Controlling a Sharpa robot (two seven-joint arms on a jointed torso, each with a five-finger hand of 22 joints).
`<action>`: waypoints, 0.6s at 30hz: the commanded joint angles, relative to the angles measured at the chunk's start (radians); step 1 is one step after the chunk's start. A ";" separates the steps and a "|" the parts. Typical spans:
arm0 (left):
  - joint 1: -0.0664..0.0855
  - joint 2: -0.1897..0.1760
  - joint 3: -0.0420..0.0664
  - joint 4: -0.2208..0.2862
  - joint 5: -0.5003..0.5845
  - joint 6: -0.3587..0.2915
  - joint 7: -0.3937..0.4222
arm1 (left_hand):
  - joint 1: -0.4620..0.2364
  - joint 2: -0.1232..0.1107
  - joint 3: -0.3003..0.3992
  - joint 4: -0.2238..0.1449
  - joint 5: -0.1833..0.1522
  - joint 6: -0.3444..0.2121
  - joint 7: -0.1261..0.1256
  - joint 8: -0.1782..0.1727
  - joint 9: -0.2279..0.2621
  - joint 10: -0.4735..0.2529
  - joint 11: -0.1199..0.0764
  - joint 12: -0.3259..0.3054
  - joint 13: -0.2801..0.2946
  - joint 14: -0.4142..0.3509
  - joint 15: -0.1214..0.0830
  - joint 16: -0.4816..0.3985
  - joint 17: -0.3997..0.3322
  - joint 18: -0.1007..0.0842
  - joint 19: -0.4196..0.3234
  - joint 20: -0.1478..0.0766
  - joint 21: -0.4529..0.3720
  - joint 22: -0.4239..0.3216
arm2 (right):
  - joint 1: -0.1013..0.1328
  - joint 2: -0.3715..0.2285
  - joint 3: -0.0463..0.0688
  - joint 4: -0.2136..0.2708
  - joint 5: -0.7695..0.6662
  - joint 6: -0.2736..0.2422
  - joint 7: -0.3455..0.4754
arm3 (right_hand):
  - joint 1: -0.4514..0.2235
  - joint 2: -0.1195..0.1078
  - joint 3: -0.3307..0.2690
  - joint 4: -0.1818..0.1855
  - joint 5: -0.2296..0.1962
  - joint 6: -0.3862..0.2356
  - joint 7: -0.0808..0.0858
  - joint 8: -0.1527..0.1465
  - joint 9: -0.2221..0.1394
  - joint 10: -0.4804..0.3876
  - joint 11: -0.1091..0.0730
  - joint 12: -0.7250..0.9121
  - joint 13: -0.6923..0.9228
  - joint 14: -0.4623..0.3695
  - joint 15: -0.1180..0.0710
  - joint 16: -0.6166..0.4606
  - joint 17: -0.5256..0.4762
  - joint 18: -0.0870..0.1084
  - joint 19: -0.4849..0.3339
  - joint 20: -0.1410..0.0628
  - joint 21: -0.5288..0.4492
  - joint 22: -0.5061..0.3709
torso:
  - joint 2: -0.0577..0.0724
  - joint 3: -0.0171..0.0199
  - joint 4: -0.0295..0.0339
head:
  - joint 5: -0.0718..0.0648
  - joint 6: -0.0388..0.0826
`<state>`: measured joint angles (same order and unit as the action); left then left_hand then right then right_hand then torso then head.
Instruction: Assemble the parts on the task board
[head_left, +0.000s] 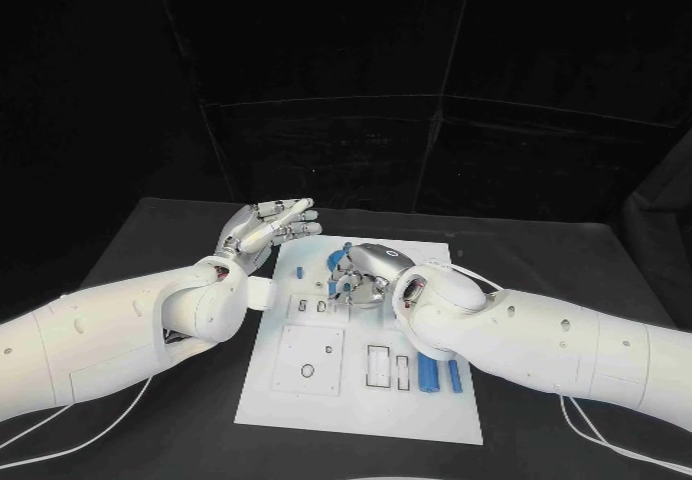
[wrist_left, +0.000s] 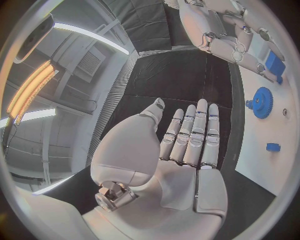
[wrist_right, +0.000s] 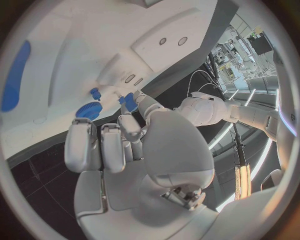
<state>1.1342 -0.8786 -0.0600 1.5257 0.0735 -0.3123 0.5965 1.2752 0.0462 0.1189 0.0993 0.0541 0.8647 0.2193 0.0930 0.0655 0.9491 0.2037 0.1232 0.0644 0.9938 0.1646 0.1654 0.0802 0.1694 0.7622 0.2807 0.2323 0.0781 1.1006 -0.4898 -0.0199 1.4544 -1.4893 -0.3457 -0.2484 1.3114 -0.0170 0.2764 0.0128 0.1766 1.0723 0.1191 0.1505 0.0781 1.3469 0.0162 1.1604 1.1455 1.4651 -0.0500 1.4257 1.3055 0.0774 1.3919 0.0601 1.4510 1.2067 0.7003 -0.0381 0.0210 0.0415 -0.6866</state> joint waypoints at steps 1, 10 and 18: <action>0.003 0.000 0.001 0.003 -0.002 -0.001 0.016 | 0.000 0.008 0.000 -0.007 -0.003 0.005 0.041 -0.004 0.001 0.010 0.002 -0.003 0.000 0.011 0.000 -0.003 -0.002 0.015 0.005 -0.001 -0.006 -0.003 | -0.002 0.008 0.000 -0.008 -0.059 0.034 -0.016 | -0.007 0.001 0.004 0.000 -0.003 0.018 -0.015 -0.002 0.016 -0.007 0.003 -0.004 -0.001 0.055 -0.002 -0.007 -0.001 -0.004 -0.003 -0.002 0.000 -0.001 | 0.002 0.0021 0.0000 | 0.000 -0.004; 0.006 0.001 0.001 0.006 -0.002 0.000 0.016 | 0.000 0.009 0.001 -0.009 -0.003 0.009 0.039 -0.003 0.001 0.014 0.000 -0.002 0.000 0.011 0.000 -0.005 -0.002 0.015 0.005 -0.001 -0.008 -0.004 | -0.014 0.033 -0.002 -0.033 -0.088 0.047 -0.017 | -0.007 0.000 0.006 -0.002 -0.004 0.016 -0.014 -0.003 0.016 -0.008 0.003 -0.006 -0.003 0.054 -0.002 -0.008 -0.003 -0.004 -0.004 -0.002 -0.001 -0.003 | 0.002 0.0039 0.0007 | 0.006 -0.013; 0.006 0.004 0.001 0.005 -0.002 0.002 0.016 | 0.000 0.009 0.002 -0.009 -0.003 0.009 0.039 -0.003 0.001 0.015 0.000 -0.002 0.000 0.012 0.000 -0.005 -0.002 0.015 0.005 -0.001 -0.008 -0.004 | -0.019 0.043 -0.002 -0.050 -0.103 0.067 -0.017 | -0.008 -0.003 0.008 -0.005 -0.005 0.014 -0.013 -0.005 0.015 -0.009 0.004 -0.007 -0.003 0.054 -0.001 -0.009 -0.004 -0.004 -0.004 -0.001 -0.001 -0.005 | 0.002 0.0040 -0.0014 | 0.009 -0.010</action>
<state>1.1382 -0.8763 -0.0601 1.5293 0.0735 -0.3145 0.5979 1.2752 0.0462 0.1218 0.0964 0.0541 0.8647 0.2193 0.0929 0.0655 0.9563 0.2037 0.1232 0.0644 1.0011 0.1645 0.1654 0.0793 0.1695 0.7622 0.2807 0.2286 0.0751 1.0805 -0.4489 -0.0223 1.4052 -1.5640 -0.3020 -0.2637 1.3042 -0.0245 0.2790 0.0100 0.1740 1.0708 0.1166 0.1428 0.0798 1.3433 0.0198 1.1596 1.1437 1.4651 -0.0500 1.4194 1.3032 0.0774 1.3918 0.0601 1.4509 1.2031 0.7019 -0.0343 0.0210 0.0500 -0.6968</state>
